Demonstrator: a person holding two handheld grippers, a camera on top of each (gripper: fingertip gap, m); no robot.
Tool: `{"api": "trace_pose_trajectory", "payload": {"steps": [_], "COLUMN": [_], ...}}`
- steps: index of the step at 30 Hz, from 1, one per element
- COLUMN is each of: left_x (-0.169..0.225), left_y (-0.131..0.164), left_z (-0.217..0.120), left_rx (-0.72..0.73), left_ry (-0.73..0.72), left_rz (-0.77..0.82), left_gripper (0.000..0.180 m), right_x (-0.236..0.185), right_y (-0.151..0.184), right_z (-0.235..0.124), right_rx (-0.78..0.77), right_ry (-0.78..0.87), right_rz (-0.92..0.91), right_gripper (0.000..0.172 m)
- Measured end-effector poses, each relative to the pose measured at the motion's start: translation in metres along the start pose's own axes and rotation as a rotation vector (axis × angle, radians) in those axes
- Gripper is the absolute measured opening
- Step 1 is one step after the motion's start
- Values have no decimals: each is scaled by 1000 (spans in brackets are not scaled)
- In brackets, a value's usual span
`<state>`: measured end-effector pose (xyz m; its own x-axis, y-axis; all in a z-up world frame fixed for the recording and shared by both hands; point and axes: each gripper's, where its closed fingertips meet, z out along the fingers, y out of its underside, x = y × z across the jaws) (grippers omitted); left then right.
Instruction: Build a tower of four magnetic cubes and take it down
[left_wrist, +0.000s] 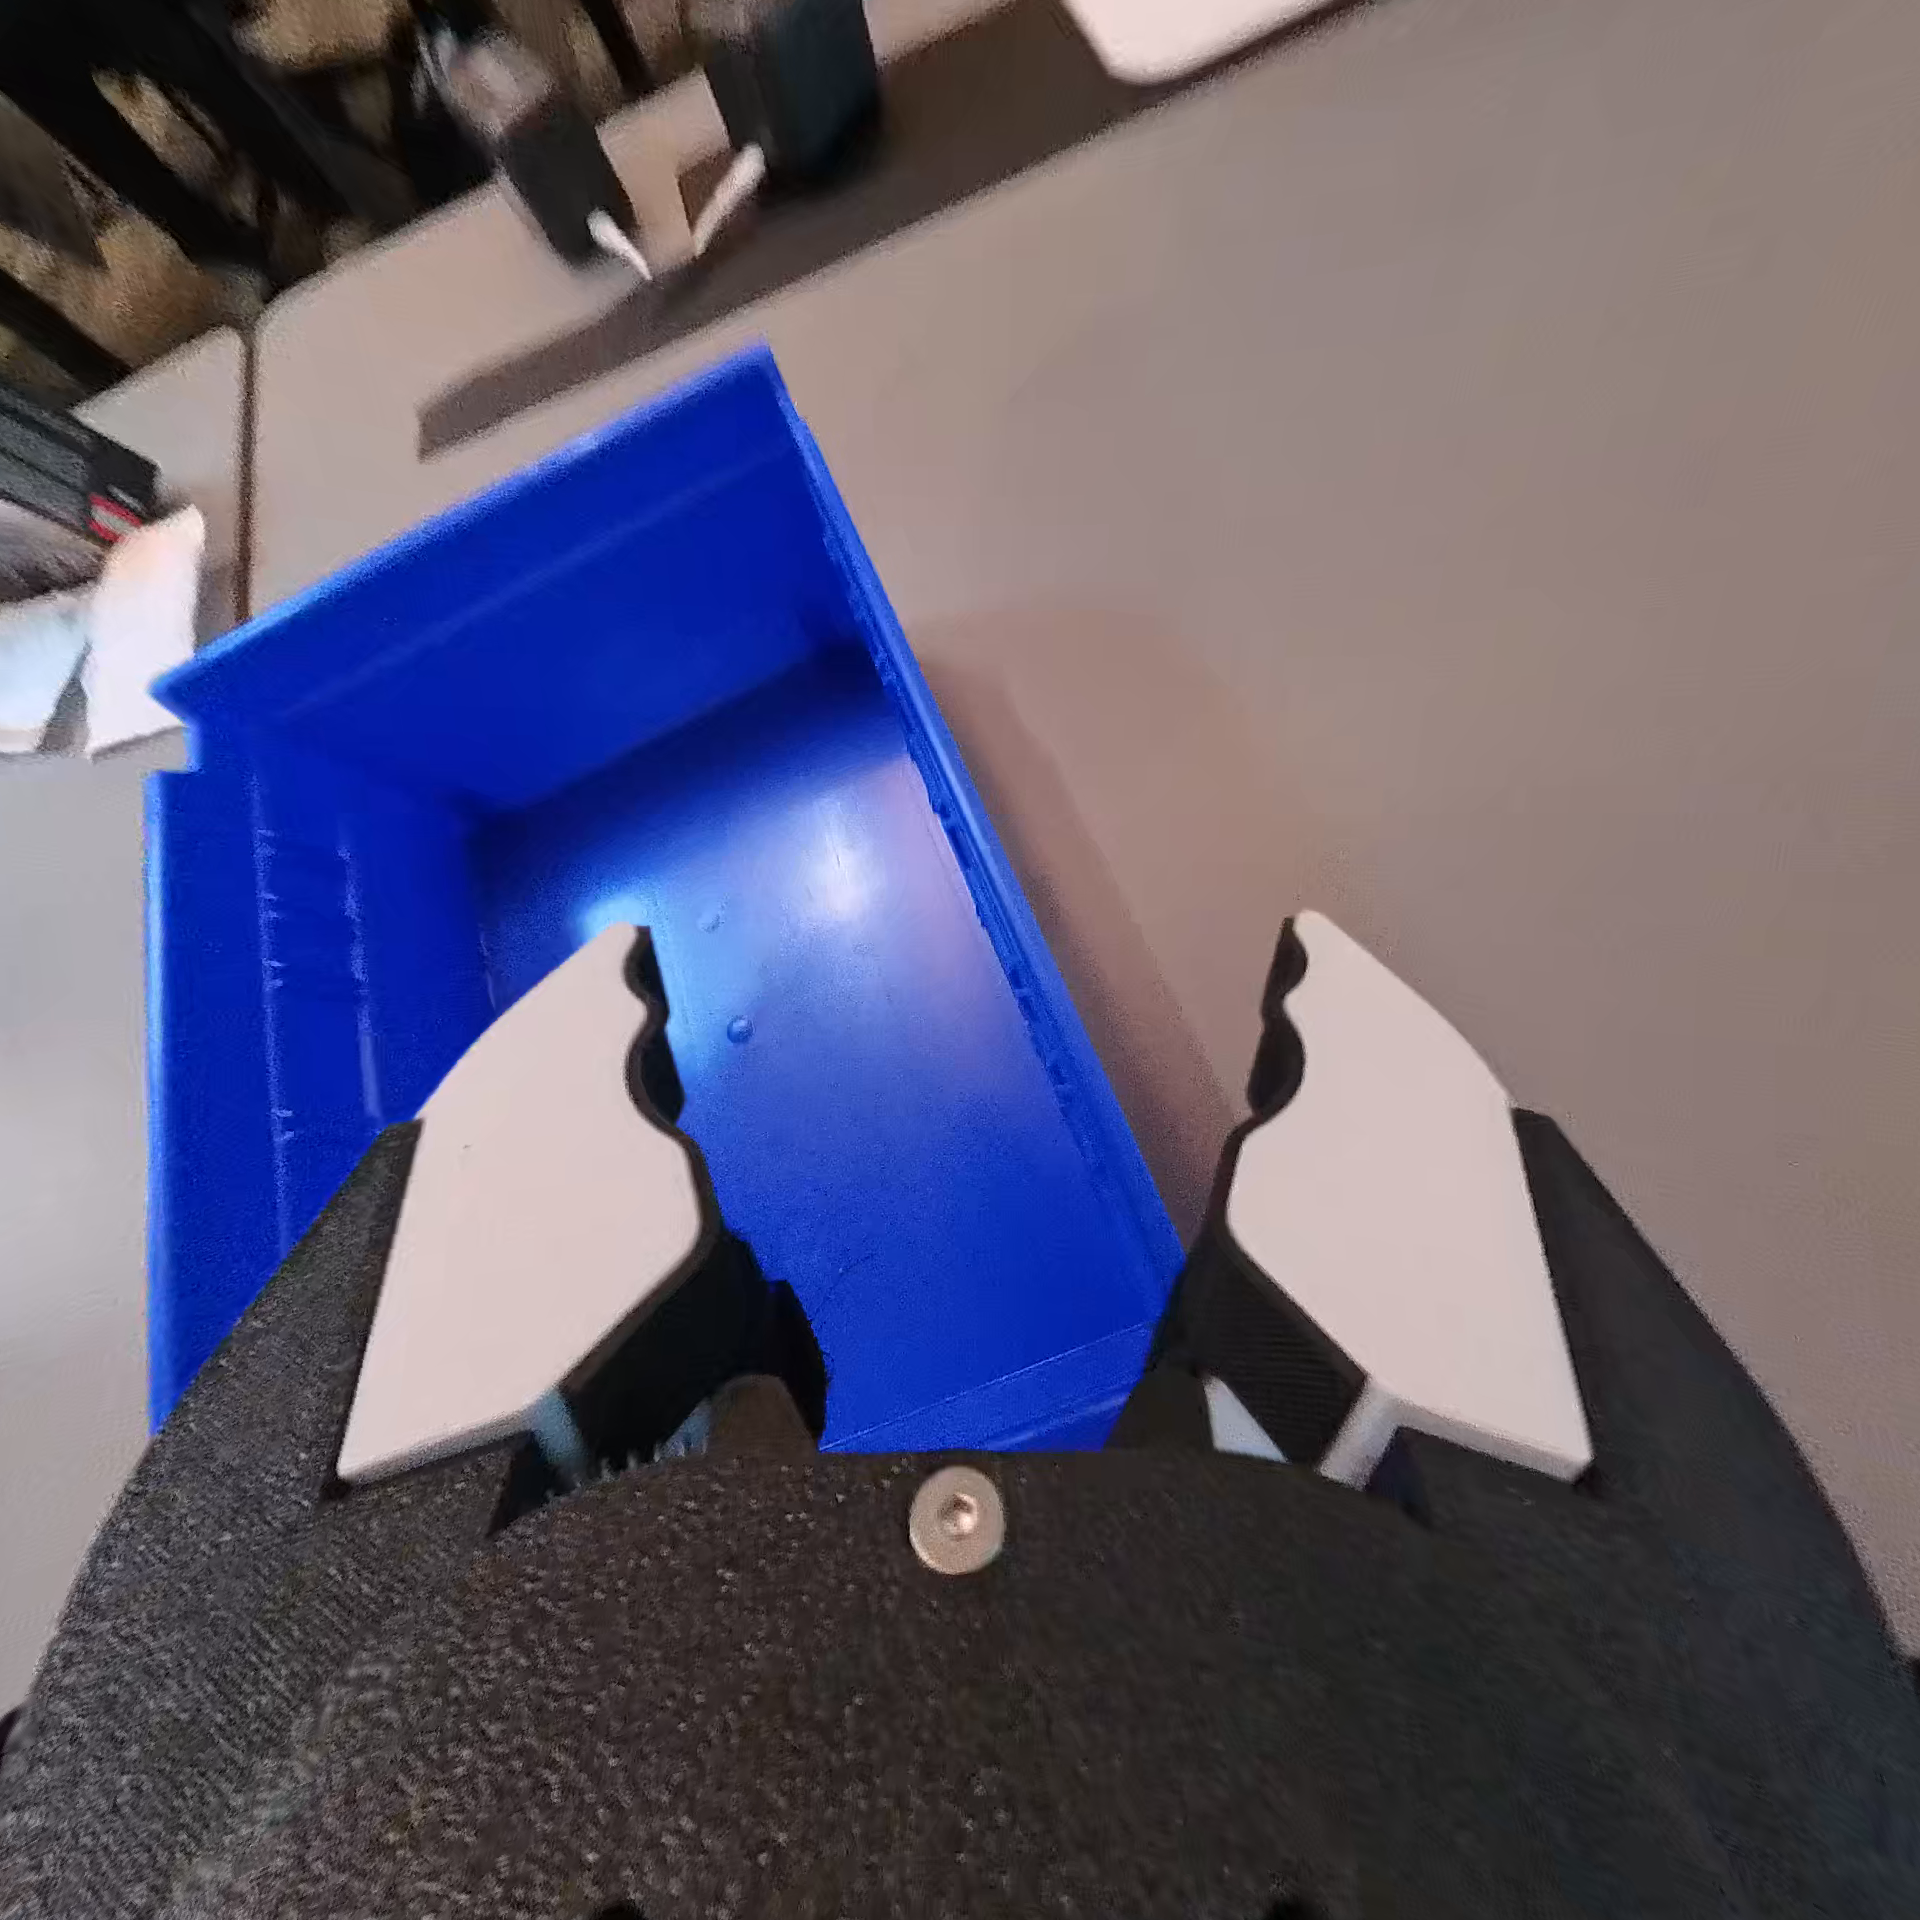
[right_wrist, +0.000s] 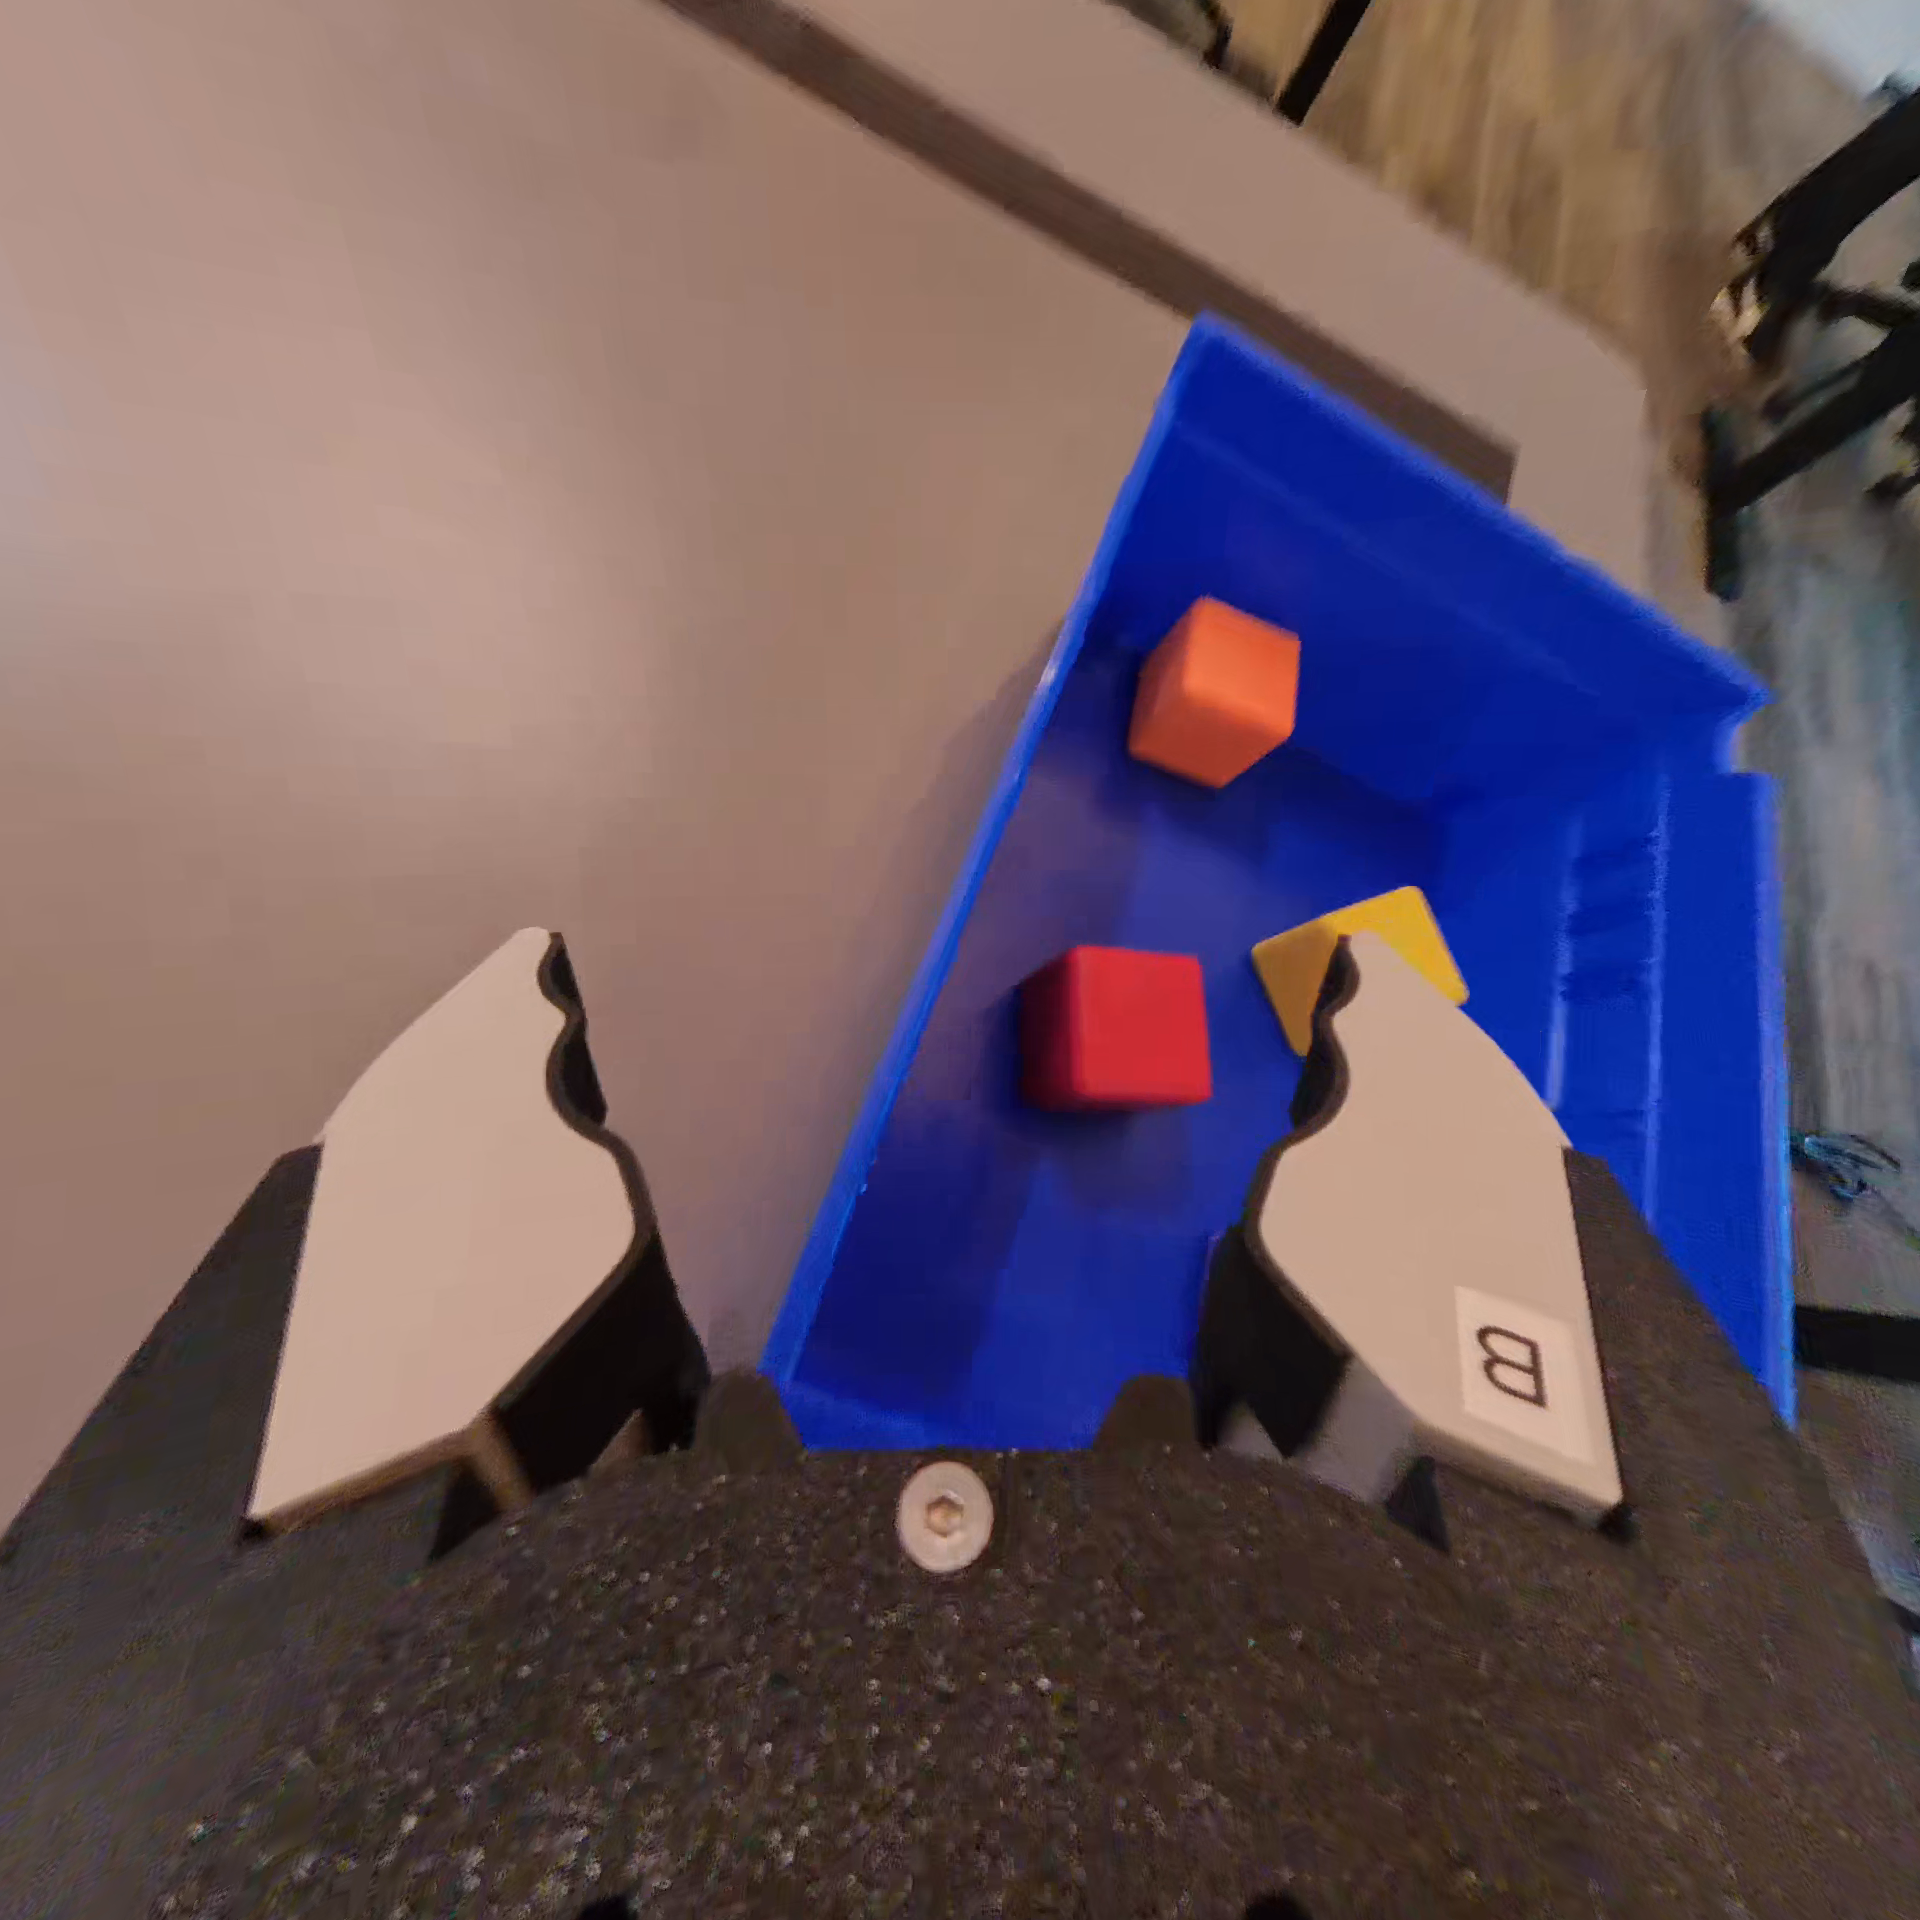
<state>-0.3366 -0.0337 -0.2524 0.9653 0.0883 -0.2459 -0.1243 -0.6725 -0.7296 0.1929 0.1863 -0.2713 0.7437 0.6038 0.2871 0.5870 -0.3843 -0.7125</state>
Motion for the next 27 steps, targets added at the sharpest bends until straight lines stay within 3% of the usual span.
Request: {"api": "trace_pose_trajectory", "payload": {"steps": [7, 11, 13, 19, 27], "left_x": [6, 12, 13, 14, 19], "left_y": [22, 21, 22, 21, 16], "left_z": [27, 26, 27, 27, 30], "left_rx": [-187, -191, -199, -172, -127], "left_ry": [9, 23, 24, 48, 64], "left_rz": [7, 64, 68, 96, 200], "left_gripper": [66, 12, 11, 11, 11], "right_x": [-5, -13, -13, 3, -16], "right_y": [21, 25, 28, 34, 34], "right_z": [16, 18, 19, 14, 6], "right_rx": [-155, -184, -205, -253, -200], "right_ry": [18, -23, -8, 106, -60], "right_rz": [-19, -25, -55, -112, -251], "right_gripper": [102, 61, 40, 13, 7]}}
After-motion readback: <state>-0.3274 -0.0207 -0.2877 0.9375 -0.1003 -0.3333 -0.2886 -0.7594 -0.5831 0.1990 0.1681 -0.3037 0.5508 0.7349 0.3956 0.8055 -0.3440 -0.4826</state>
